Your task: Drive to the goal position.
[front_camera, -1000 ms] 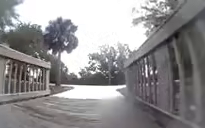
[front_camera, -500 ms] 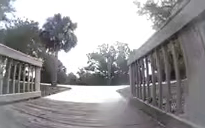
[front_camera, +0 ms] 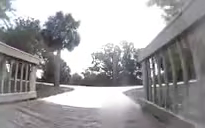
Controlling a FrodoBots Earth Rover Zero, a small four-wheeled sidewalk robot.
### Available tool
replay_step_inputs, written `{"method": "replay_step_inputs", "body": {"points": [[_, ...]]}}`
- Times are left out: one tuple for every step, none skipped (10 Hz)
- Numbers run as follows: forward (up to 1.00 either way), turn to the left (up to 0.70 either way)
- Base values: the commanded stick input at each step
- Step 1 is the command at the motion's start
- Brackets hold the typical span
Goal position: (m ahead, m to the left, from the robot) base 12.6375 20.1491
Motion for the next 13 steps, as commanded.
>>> {"method": "replay_step_inputs", "body": {"points": [[0.85,0.00],[0.85,0.00],[0.85,0.00],[0.85,0.13],[0.85,0.31],[0.85,0.34],[0.85,0.34],[0.85,0.34],[0.85,0.34],[0.85,0.34],[0.85,0.34],[0.85,0.16],[0.85,0.00]]}}
